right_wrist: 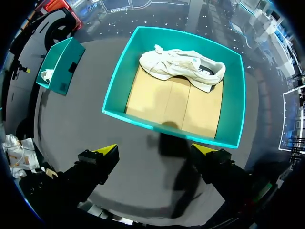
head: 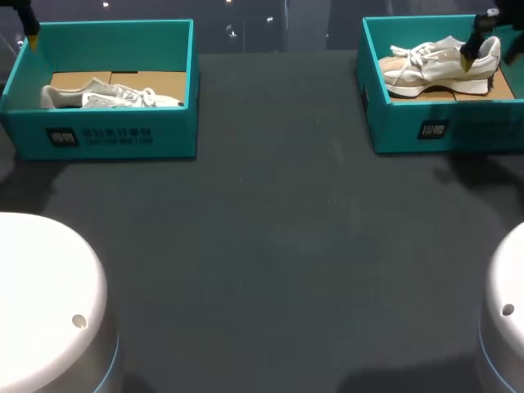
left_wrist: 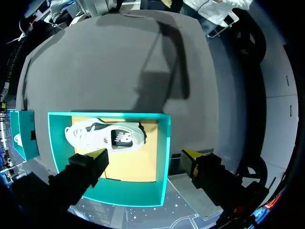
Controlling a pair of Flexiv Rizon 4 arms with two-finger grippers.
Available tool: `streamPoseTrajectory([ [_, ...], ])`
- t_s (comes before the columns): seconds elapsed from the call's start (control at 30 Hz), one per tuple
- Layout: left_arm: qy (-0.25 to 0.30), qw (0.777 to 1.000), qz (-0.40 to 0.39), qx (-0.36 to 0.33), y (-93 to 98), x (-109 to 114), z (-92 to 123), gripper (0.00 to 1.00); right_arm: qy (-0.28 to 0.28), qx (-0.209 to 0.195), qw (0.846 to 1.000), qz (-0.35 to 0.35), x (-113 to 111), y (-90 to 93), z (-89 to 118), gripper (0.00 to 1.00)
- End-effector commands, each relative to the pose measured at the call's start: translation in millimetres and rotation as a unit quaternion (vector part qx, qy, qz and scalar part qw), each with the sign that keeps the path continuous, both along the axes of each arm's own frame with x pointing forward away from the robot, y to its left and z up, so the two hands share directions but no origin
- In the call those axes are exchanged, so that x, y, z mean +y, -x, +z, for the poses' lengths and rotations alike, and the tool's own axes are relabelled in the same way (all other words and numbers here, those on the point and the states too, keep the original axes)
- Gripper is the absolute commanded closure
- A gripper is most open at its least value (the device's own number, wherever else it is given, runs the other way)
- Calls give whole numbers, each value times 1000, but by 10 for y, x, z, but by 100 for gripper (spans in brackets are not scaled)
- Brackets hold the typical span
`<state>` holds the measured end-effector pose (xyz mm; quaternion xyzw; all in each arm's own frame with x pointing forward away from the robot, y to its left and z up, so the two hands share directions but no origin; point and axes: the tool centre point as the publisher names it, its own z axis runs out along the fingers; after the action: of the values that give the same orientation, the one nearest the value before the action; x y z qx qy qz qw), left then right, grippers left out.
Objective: Take the shoe out of the shoebox, open the shoe tongue, remove and reinsert the insole, then place the shoe into the shoebox
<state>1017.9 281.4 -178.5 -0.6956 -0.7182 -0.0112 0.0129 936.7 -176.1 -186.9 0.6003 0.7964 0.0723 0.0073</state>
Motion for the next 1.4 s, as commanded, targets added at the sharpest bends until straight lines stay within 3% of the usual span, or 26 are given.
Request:
streamPoseTrajectory([
  [0.03, -1, 1000, 0, 0, -2, 4, 2, 0, 16, 30, 999, 1, 50, -47, 28, 0],
  [0.23, -1, 1000, 0, 0, -2, 4, 2, 0, 24, 32, 999, -4, 40, -102, 30, 0],
  [0.43, -1, 1000, 0, 0, -2, 4, 2, 0, 108, 49, 991, -55, -262, -733, 17, 0],
  [0.7, -1, 1000, 0, 0, -2, 4, 2, 0, 143, 30, 986, -78, -694, -1390, -130, 0],
  [1.17, -1, 1000, 0, 0, -2, 4, 2, 0, 143, 30, 986, -78, -694, -1390, -130, 0],
  [1.4, -1, 1000, 0, 0, -2, 4, 2, 0, 183, 28, 967, -178, -796, -1766, -284, 0],
])
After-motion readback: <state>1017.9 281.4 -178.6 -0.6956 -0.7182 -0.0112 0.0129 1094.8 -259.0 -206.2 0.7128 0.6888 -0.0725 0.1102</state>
